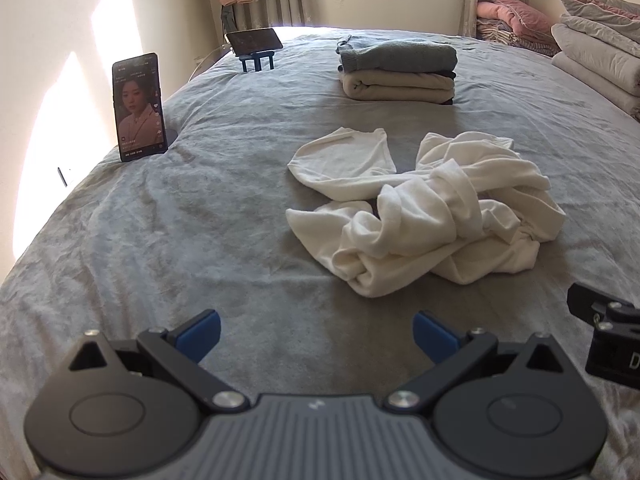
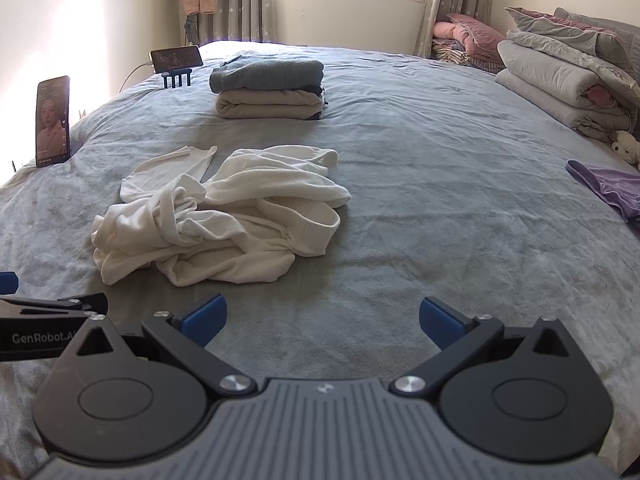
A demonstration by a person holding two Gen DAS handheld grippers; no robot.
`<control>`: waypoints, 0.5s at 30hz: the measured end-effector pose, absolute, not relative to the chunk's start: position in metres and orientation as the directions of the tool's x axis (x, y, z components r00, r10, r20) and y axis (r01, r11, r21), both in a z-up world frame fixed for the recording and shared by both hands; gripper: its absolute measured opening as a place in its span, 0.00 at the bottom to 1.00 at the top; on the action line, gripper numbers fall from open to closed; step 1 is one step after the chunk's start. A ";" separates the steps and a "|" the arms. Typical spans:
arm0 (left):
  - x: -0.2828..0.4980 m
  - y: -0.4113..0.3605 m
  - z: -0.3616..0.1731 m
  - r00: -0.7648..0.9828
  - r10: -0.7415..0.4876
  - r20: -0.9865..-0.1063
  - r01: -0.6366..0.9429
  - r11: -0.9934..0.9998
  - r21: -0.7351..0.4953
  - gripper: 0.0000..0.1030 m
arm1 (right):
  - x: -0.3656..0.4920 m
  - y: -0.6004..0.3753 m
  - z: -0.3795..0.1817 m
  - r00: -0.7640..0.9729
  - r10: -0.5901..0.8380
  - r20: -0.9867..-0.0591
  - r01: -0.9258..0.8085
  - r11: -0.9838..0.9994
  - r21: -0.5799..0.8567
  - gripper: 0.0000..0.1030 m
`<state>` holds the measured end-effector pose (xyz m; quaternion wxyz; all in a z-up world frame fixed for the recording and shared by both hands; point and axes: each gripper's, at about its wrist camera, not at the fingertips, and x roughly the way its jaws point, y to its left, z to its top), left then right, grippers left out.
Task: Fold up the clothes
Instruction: 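Lower both tools to the white garment and pinch it with the left tool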
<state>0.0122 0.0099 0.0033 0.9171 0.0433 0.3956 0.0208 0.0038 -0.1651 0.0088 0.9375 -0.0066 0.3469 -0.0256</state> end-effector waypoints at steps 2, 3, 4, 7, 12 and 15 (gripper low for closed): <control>0.017 0.012 0.005 0.679 0.071 -0.731 -0.006 0.996 0.091 1.00 | 0.008 -0.167 0.014 0.758 -0.052 -0.650 0.047 0.999 -0.026 1.00; 0.019 0.012 0.006 0.676 0.068 -0.734 -0.007 0.996 0.086 1.00 | 0.010 -0.167 0.017 0.759 -0.052 -0.649 0.048 0.999 -0.024 1.00; 0.021 0.013 0.007 0.675 0.063 -0.735 -0.003 0.997 0.083 1.00 | 0.012 -0.168 0.019 0.759 -0.052 -0.649 0.050 0.999 -0.023 1.00; 0.027 0.012 0.011 0.675 0.049 -0.736 0.012 0.997 0.078 1.00 | 0.019 -0.170 0.028 0.760 -0.047 -0.648 0.050 0.999 -0.015 1.00; 0.042 0.012 0.017 0.666 0.043 -0.745 0.022 0.997 0.077 1.00 | 0.031 -0.165 0.044 0.770 -0.018 -0.638 0.024 1.000 0.000 1.00; 0.051 0.013 0.018 0.666 0.046 -0.745 0.022 0.997 0.081 1.00 | 0.040 -0.161 0.049 0.776 -0.005 -0.631 0.017 1.000 0.013 1.00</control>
